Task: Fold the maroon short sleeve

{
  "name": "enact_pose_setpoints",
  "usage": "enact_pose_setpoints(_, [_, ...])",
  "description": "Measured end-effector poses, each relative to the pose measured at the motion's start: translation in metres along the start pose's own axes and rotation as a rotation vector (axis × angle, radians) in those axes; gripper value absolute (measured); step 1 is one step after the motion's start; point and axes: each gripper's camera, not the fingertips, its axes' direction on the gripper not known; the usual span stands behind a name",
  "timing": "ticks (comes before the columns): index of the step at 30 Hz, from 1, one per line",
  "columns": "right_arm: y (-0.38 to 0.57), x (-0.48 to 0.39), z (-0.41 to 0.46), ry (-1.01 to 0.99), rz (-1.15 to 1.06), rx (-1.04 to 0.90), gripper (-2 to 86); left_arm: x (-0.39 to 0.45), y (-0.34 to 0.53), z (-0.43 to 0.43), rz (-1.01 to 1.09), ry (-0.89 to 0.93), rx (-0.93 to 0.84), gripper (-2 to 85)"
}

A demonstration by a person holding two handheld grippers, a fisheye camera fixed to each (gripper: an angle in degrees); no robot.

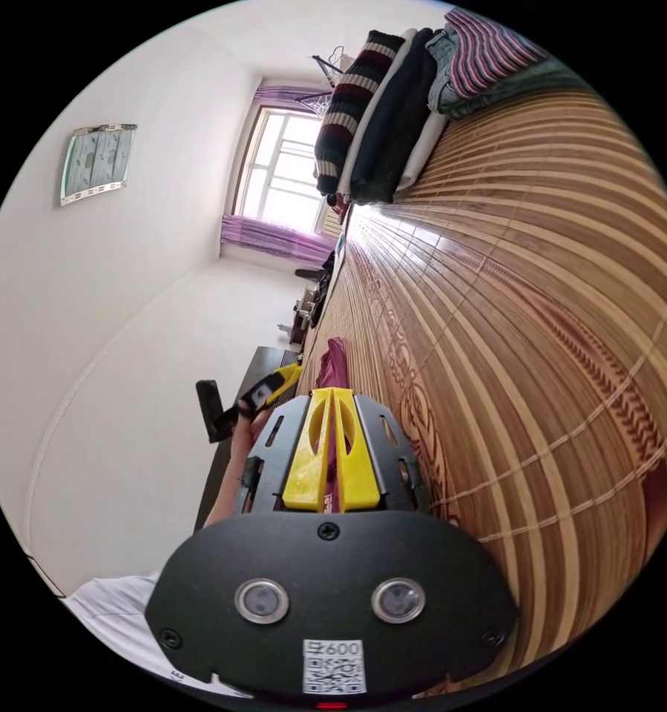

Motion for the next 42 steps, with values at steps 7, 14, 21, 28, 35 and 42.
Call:
enact_pose_setpoints(7, [-0.003,-0.001,0.008,0.009,-0.010,-0.049,-0.9,-0.043,-0.029,0.041,-0.139,-0.112,-0.001,0.6])
enact_pose_setpoints(14, [-0.001,-0.002,0.010,0.018,-0.012,-0.041,-0.9,-0.039,-0.039,0.083,-0.078,-0.152,-0.025,0.1])
enact_pose_setpoints(21, [0.000,-0.002,0.012,0.023,-0.010,-0.052,-0.8,-0.042,-0.044,0.097,-0.087,-0.141,-0.068,0.1])
enact_pose_setpoints(28, [0.002,-0.002,0.013,0.025,-0.005,-0.050,-0.8,-0.019,-0.055,0.087,-0.035,-0.093,-0.035,0.1])
enact_pose_setpoints(35, [0.005,-0.011,0.019,0.056,-0.062,-0.070,-0.9,0.021,-0.072,0.125,0.085,-0.256,-0.132,0.1])
enact_pose_setpoints(42, [0.004,-0.005,0.018,0.034,-0.028,-0.064,-0.9,0.024,-0.076,0.108,0.040,-0.259,-0.115,0.1])
